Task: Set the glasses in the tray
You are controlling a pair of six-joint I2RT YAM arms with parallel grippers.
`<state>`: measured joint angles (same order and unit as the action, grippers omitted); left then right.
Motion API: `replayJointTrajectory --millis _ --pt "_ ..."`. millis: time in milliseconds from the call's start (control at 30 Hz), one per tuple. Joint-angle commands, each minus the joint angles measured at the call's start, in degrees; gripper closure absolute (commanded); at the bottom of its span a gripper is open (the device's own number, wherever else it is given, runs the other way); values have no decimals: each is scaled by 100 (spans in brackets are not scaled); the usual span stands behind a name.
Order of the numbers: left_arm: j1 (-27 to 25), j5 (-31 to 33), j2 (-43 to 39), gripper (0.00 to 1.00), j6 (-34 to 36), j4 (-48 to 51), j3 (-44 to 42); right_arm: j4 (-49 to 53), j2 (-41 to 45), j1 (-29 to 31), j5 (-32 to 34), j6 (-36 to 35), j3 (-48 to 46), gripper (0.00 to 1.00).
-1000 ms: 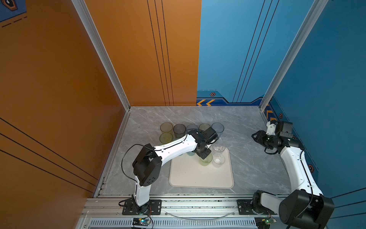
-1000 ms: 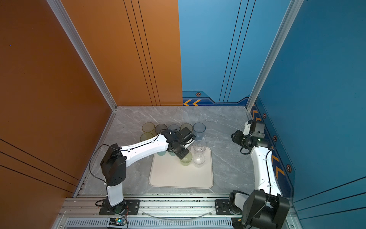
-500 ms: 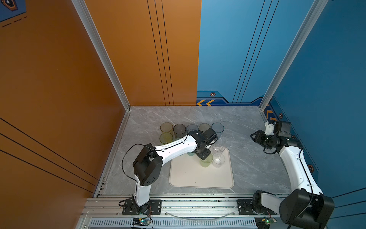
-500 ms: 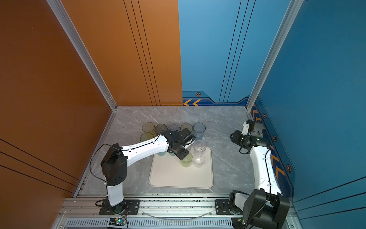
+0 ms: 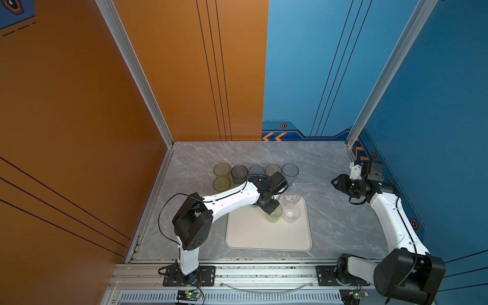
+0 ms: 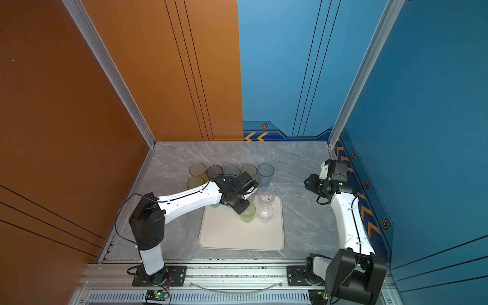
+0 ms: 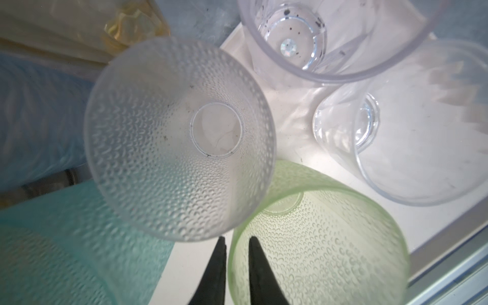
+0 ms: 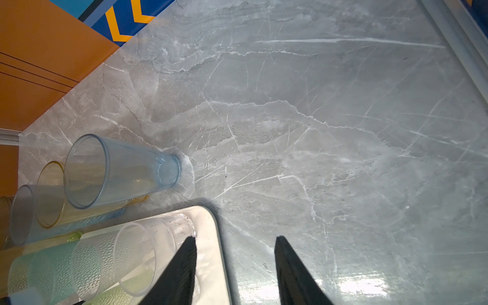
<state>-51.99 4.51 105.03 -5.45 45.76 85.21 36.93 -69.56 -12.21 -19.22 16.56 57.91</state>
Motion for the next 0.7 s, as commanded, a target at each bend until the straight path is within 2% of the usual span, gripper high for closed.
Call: replayJointTrajectory --millis 0,233,433,533,667 --pt "70 79 -433 82 39 -186 -166 181 -70 94 186 -73 195 53" --pt "37 -220 -868 82 72 -392 -281 257 -132 251 307 -82 305 53" --pt "166 -171 -1677 83 -61 -1034 -686 271 -237 508 442 -38 405 53" --pt "271 191 -2115 85 -166 -1370 -990 279 -294 740 573 -8 416 53" --pt "450 1037 -2709 85 -327 -1552 -1314 367 -380 1136 928 4 492 52"
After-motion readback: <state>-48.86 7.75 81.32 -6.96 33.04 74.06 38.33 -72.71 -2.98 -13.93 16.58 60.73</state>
